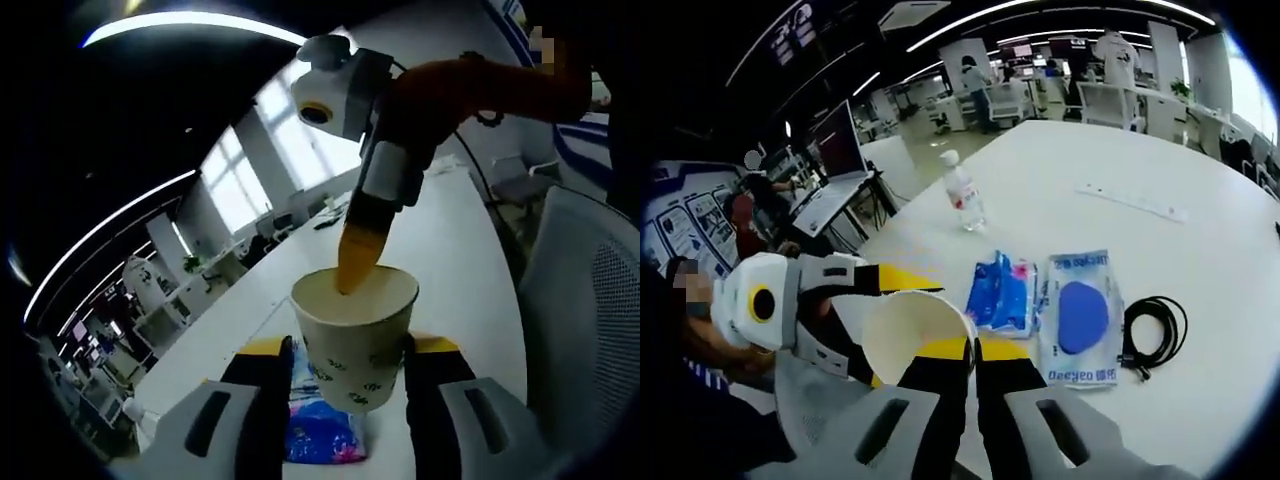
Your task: Arrange the tabletop items into an orderly group along one side of the table until the central work area is clear of visible clutter.
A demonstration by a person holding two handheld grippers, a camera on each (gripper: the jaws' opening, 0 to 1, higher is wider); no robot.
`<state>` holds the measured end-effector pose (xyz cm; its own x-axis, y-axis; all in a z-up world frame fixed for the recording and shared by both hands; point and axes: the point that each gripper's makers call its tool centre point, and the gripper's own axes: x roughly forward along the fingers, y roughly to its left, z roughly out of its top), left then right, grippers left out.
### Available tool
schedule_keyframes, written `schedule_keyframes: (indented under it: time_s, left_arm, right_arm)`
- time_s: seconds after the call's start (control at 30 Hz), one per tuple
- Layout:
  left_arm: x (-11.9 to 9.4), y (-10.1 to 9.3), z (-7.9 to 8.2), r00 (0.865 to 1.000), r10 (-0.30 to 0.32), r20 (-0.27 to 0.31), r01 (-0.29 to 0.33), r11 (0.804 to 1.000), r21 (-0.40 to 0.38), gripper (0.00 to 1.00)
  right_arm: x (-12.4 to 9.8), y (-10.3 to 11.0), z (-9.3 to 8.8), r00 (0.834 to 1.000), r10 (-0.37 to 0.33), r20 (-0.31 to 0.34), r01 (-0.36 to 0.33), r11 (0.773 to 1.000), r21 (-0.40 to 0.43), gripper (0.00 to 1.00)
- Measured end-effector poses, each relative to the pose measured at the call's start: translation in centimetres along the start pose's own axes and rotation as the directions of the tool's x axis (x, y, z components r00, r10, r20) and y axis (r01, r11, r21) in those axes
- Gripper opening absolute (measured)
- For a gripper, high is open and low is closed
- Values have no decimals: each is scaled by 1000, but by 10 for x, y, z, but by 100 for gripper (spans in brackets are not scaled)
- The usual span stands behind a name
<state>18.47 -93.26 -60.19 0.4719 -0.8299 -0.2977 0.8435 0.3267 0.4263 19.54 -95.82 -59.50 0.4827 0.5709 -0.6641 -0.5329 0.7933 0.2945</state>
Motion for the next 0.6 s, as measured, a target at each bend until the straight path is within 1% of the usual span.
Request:
schedule_keyframes:
  time_s: [0.1, 0.23, 0.43, 0.53, 0.57, 0.6]
  left_arm:
    - [0, -2, 1, 1000, -12, 2, 12, 1000, 7, 37]
    - [0, -3, 3, 1000, -17, 5, 17, 1000, 8, 37]
    - [-1, -4, 2, 1000, -23, -11, 23, 1000, -2, 36]
    - [-2, -6, 1, 999, -32, -10, 31, 999, -31, 35]
    - [-2, -6, 0, 999, -36, -9, 35, 998, -52, 35]
    - [-2, -8, 0, 999, -44, 0, 43, 995, -95, 35]
  right_arm:
    - [-2, -1, -1, 1000, 13, -1, -13, 1000, 20, 0]
    - [-3, -1, -1, 1000, 28, -2, -28, 999, 40, 0]
    - [-3, 1, -2, 999, 33, -5, -33, 999, 24, 0]
    - [-2, 2, -4, 999, 38, -9, -38, 999, 22, 0]
    - [-2, 2, -4, 999, 44, -4, -44, 999, 16, 0]
    - [-3, 3, -4, 999, 46, -1, -46, 999, 17, 0]
